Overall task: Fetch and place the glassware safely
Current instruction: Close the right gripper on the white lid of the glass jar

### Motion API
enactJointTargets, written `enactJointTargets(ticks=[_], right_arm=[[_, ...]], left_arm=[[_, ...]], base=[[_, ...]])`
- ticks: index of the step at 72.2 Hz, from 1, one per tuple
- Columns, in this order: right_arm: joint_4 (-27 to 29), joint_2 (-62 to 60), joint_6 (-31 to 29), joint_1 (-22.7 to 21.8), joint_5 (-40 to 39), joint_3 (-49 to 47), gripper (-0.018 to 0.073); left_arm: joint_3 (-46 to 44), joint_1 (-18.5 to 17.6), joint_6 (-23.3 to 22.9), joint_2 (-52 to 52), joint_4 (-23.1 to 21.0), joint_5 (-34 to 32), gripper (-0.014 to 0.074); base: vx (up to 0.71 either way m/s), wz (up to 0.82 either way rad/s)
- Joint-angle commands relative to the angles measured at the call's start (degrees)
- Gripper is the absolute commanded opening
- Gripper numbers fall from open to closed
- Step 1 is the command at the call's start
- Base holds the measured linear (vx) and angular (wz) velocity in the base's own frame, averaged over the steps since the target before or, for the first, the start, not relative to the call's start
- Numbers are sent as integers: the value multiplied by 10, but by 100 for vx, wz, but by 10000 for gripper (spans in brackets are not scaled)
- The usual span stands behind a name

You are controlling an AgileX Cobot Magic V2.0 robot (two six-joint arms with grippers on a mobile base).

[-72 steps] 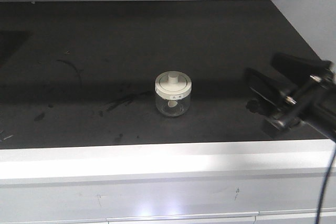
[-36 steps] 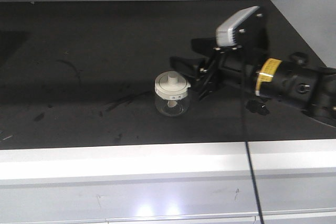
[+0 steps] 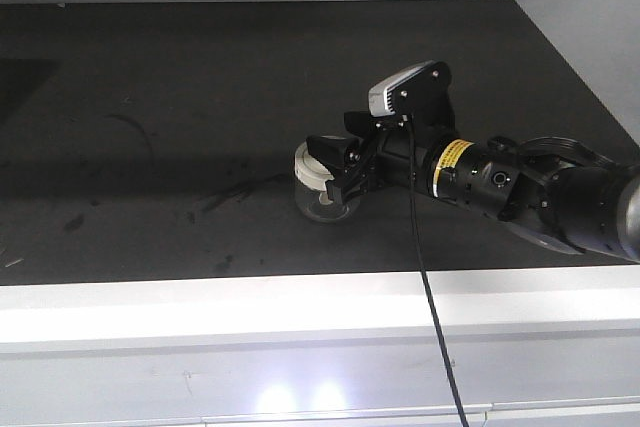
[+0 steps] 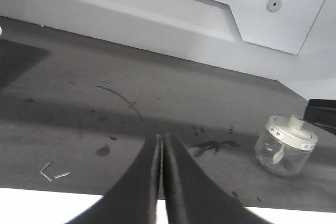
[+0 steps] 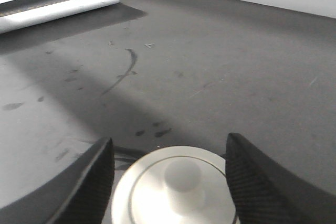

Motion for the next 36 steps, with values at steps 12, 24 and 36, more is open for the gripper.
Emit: enactJointTargets(ticks=[12,24,36], right_arm=[[67,13,-56,-1,-55,-18,447],[70,26,-62,-1,-49,-18,392],[69,26,-62,-1,-31,-18,208]], left_arm=[[-14,0,-5,5,-6,-48,-7],[-14,0,-5,5,-6,-48,-7],[-14,0,-5,5,-6,-48,-7]], base=[[0,0],[0,0],[0,0]])
